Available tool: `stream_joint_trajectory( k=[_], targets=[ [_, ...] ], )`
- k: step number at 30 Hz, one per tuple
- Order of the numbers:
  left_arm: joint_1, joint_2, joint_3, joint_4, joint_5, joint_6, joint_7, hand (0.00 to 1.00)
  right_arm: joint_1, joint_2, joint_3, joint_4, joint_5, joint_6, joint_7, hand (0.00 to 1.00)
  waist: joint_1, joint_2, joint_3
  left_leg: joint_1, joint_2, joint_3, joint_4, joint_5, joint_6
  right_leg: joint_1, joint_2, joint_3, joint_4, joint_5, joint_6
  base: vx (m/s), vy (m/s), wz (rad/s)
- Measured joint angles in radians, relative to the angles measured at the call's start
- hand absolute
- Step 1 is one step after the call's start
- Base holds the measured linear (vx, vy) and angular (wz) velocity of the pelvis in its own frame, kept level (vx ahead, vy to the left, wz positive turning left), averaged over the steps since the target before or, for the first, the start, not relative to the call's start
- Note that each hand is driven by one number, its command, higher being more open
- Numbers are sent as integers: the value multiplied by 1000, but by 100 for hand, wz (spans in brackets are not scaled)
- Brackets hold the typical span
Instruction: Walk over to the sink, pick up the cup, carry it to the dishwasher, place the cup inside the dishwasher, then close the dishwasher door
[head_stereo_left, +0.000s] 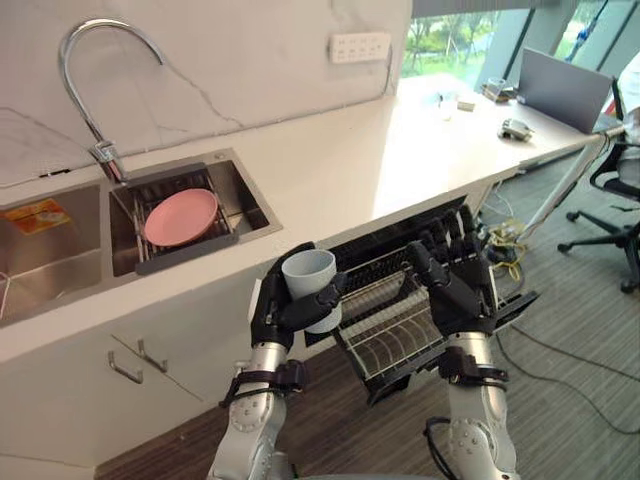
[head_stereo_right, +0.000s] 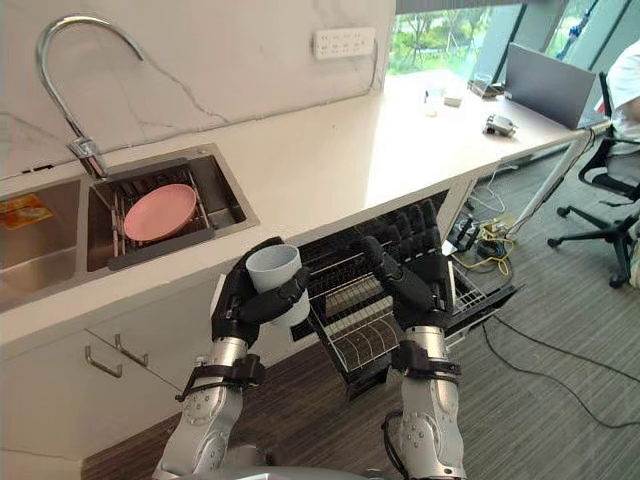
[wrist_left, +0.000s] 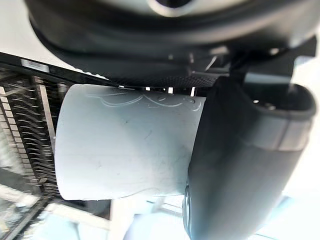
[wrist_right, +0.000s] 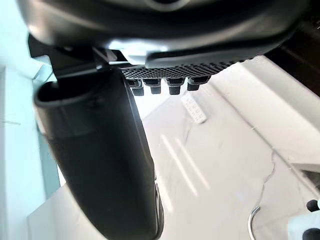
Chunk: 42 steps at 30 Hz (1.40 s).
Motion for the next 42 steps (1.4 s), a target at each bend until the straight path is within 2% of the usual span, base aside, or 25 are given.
stream_joint_trajectory(
  k=[1,3,4,5,6,7,8,9,10,11,12,14,15,16,18,20,22,26,29,30,32,34,37,38,42],
  targets=[
    [-10,1,-7,0,0,-17,-2,0,-2,3,-30,-26,2,-7,12,100,0,0,-2,7,8,15,-49,-35,26,3,-11,-3,-1,0,0,11,69,13],
    [-33,1,-33,0,1,-26,-9,0,-13,4,-75,-49,11,-25,14,100,-5,-9,3,9,21,16,-188,-46,29,2,-46,-5,0,2,5,64,136,10],
    [-42,1,-51,0,1,-25,-11,0,-19,2,-93,-51,14,-28,9,100,-14,-20,2,11,31,9,-286,-25,6,1,-83,-4,6,3,26,104,195,5],
    [-44,1,-62,1,0,-22,-11,0,-19,-3,-99,-51,13,-28,7,100,-19,-21,1,17,37,0,-333,-3,-2,0,-100,-2,10,1,36,105,197,-5],
    [-48,0,-74,3,0,-19,-13,0,-20,-16,-101,-49,12,-28,2,100,-27,-17,-1,24,44,-16,-386,33,-7,-2,-125,8,21,-6,65,128,267,-21],
    [-55,-8,-85,18,-1,-19,-19,0,-19,-38,-101,-40,12,-25,-9,100,-32,-7,-7,43,51,-33,-404,92,2,-5,-156,34,47,-26,103,190,382,-37],
    [-57,-20,-94,36,-1,-19,-23,0,-19,-63,-102,-30,13,-21,-18,100,-33,17,-22,63,51,-40,-407,138,-32,-6,-167,56,62,-40,131,208,415,-38],
    [-62,-10,-95,57,-2,-19,-30,0,-19,-57,-101,-10,14,-20,-24,100,-44,4,-39,65,20,-26,-382,127,-107,-6,-206,77,68,-48,143,275,484,-23],
    [-70,19,-93,72,-3,-19,-37,0,-18,-38,-98,9,17,-7,-34,100,-65,-40,-54,55,-39,0,-380,106,-82,-16,-256,130,44,-51,135,253,413,2],
    [-86,29,-89,77,-4,-16,-38,0,-19,-31,-104,15,18,-3,-36,100,-69,-57,-49,42,-66,2,-371,98,-71,-15,-273,149,32,-38,136,225,373,13],
    [-95,31,-86,82,-4,-8,-38,0,-20,-31,-107,25,18,-2,-37,100,-70,-60,-47,34,-82,1,-359,93,-65,-16,-281,160,25,-13,145,133,261,17],
    [-102,38,-81,84,-6,13,-38,0,-21,-25,-111,81,20,7,-52,100,-63,-53,-50,36,-91,-5,-351,74,-53,-15,-282,161,16,71,143,102,224,5],
    [-103,39,-81,81,-5,15,-40,0,-21,-20,-113,91,20,7,-53,100,-61,-53,-50,38,-93,-4,-355,72,-51,-16,-282,156,17,87,140,84,159,-4],
    [-107,40,-80,75,-2,23,-40,0,-21,-10,-117,104,20,7,-53,100,-57,-53,-50,45,-94,0,-366,70,-48,-26,-282,154,26,111,114,68,150,-23],
    [-108,41,-61,69,-1,48,-37,0,-37,8,-114,135,18,15,-53,100,-48,-41,-46,95,-93,22,-415,67,-36,-81,-283,127,81,192,39,54,190,-60],
    [-109,48,-26,63,-1,54,-32,0,-51,20,-101,136,17,19,-46,100,-50,-25,-39,135,-80,76,-454,66,-24,-109,-272,97,63,251,53,17,197,-86],
    [-118,49,10,62,-2,53,-15,0,-66,18,-87,136,17,23,-30,100,-53,-27,-40,140,-65,111,-452,69,-21,-127,-240,88,18,254,61,-2,81,-74],
    [-175,52,54,62,-3,50,11,0,-87,-3,-98,136,22,40,3,100,-52,-16,-30,103,-63,102,-425,61,-27,-119,-220,75,-87,262,79,-44,7,-31],
    [-193,42,46,63,-3,38,10,0,-90,-18,-96,136,62,81,47,100,-48,-20,-23,94,-44,89,-424,63,-61,-88,-201,47,-144,203,144,-102,-147,-5],
    [-194,36,46,66,-2,37,11,0,-93,-24,-94,136,73,89,60,100,-49,-12,-19,94,-37,79,-428,66,-67,-89,-190,47,-143,200,157,-104,-175,-11],
    [-196,21,30,69,0,36,15,0,-98,-49,-85,135,130,130,105,100,-44,4,-16,117,-5,56,-477,100,-99,-97,-140,54,-145,196,125,-75,-170,-20],
    [-208,17,16,69,10,31,23,0,-109,-63,-80,124,165,168,155,100,-47,7,-18,143,28,59,-519,129,-117,-91,-103,57,-157,201,104,-14,-175,-20],
    [-234,13,13,78,70,25,41,0,-120,-79,-73,85,178,221,227,100,-54,2,-17,167,43,64,-578,167,-129,-91,-78,56,-164,212,98,16,-107,-8],
    [-247,13,13,86,120,11,57,0,-126,-96,-63,68,179,255,271,100,-54,1,-17,190,40,70,-626,192,-133,-89,-74,55,-166,213,97,25,-46,-2],
    [-271,19,23,105,247,-39,97,0,-135,-120,-34,62,208,321,331,100,-52,1,-18,243,27,73,-727,244,-134,-76,-74,45,-169,213,97,9,-26,6]
  ],
)
